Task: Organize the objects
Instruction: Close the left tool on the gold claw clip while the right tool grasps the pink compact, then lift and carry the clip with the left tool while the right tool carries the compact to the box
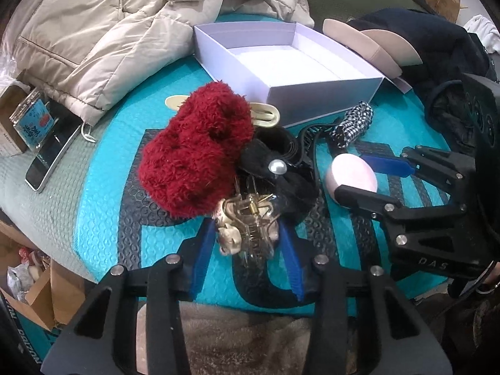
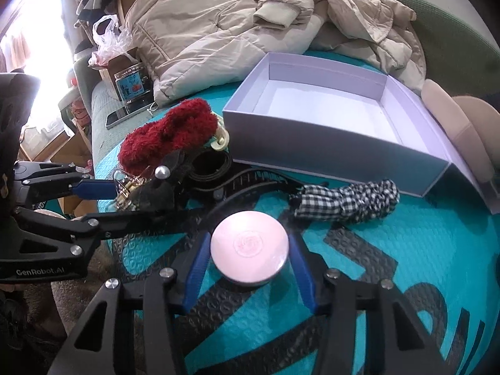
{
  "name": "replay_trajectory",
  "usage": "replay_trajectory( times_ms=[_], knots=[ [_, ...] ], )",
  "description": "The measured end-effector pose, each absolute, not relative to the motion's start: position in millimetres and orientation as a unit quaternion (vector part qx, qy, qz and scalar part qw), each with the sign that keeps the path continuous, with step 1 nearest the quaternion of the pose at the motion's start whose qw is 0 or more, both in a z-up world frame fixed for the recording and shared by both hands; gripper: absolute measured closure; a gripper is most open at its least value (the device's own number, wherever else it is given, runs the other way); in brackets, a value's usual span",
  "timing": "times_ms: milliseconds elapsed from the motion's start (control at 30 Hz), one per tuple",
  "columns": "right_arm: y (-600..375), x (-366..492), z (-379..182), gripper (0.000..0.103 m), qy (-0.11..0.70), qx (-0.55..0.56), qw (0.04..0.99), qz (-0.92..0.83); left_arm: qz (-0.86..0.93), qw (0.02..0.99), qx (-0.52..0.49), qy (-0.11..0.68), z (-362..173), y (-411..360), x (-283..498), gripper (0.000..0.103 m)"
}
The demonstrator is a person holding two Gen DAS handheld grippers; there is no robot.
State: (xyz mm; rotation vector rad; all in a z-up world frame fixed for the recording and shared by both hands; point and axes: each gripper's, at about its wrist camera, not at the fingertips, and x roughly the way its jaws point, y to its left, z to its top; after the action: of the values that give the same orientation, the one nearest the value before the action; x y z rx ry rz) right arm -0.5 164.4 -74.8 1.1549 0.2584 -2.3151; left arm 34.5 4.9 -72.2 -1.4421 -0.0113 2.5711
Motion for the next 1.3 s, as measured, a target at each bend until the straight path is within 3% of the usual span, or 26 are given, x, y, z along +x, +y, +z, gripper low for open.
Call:
replay_trajectory(
  times_ms=[800,1133,1233,1300],
  knots=[
    [163,15,-76,0.051,0.12,0.424,0.287,-0.851,0.866,0.085,-0.493,-0.017,-80,5,37,0.063],
    [158,11,-87,0.048,0.13,0.423,0.283,-0.851,0.872,0.082,-0.483,-0.007,-84,14,29,0.054],
    [158,10,-87,0.048,0.128,0.421,0.283,-0.852,0.874,0.08,-0.479,-0.004,-85,15,30,0.055],
    [159,11,-87,0.052,0.127,0.419,0.283,-0.854,0.875,0.084,-0.477,-0.009,-84,14,31,0.061]
  ],
)
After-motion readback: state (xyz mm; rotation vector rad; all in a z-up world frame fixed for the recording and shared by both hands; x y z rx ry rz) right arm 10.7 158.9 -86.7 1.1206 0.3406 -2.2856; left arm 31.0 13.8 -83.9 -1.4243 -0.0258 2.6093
